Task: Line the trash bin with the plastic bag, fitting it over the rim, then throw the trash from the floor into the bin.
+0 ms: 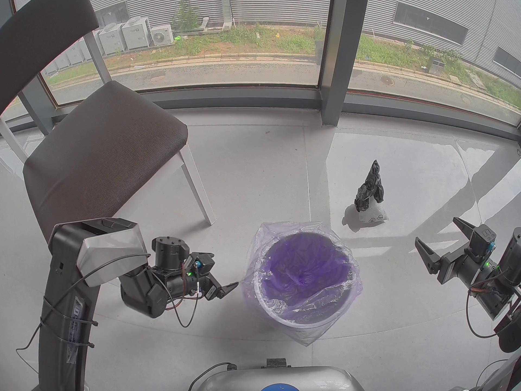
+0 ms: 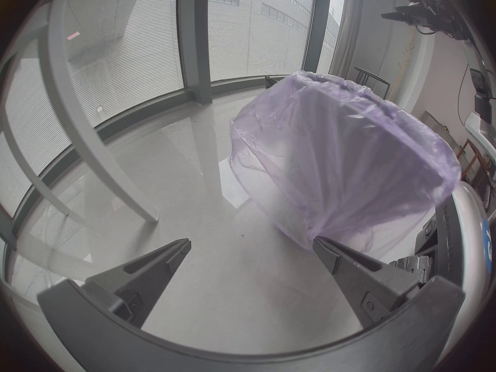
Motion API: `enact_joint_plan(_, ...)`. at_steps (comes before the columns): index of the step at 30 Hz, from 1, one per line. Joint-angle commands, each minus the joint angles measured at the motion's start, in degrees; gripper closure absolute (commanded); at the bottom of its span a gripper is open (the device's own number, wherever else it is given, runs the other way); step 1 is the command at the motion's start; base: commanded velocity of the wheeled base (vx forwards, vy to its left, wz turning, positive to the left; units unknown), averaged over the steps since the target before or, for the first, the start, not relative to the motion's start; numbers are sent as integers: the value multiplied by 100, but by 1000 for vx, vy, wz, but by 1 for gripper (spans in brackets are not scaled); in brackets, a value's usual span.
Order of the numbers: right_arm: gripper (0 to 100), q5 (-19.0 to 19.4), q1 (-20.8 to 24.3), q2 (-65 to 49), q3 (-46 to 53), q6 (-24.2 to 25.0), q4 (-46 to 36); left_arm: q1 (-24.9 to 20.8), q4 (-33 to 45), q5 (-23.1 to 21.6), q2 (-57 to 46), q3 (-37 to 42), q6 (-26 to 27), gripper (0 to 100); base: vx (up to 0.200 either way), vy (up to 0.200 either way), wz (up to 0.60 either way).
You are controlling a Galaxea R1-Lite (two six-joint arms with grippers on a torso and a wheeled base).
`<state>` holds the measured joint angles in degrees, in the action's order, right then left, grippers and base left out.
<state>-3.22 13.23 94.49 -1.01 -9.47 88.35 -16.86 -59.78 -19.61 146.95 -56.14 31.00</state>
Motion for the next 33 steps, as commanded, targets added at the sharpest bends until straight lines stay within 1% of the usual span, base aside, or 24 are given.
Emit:
enact_joint_plan(1,0,-12,4,-18,101,-28,25,315,-1396,2,-641,1615,-24,0,0,0,0)
enact_joint_plan(5,0,-232,4,-45,101,-46,25,236,-2494,63,-1063,2573,-50,0,0,0,0)
enact_joint_plan(6,0,-258,4,-45,101,-55,25,192,-2837,107,-1151,2801,-41,0,0,0,0)
enact_joint_plan(7,0,-258,4,-53,101,-55,34,113,-3022,142,-1247,2968,-33,0,0,0,0)
enact_joint_plan(10,0,-258,4,-80,101,-64,51,-151,-2995,212,-1994,3487,-85,0,0,0,0)
enact_joint_plan(12,0,-258,4,-106,101,-72,51,-256,-3013,212,-2363,3619,-156,0,0,0,0)
enact_joint_plan(19,0,-267,4,-115,84,-81,51,-837,-3004,248,-3365,3610,-630,0,0,0,0)
enact_joint_plan(23,0,-258,-13,-97,22,-55,51,-942,-3004,300,-3840,3601,-1008,0,0,0,0)
enact_joint_plan(24,0,-267,-13,-97,13,-55,51,-942,-3013,309,-3858,3601,-1035,0,0,0,0)
enact_joint_plan(26,0,-267,-31,-80,-57,-11,51,-916,-3004,582,-4253,3434,-1465,0,0,0,0)
enact_joint_plan(29,0,-267,-57,-124,-162,-2,60,-907,-2995,1012,-4675,3214,-1870,0,0,0,0)
enact_joint_plan(30,0,-276,-75,-133,-224,-11,86,-916,-2960,1135,-4842,3135,-1940,0,0,0,0)
enact_joint_plan(33,0,-373,-119,-247,-593,-72,122,-854,-2705,1540,-5202,2995,-1914,0,0,0,0)
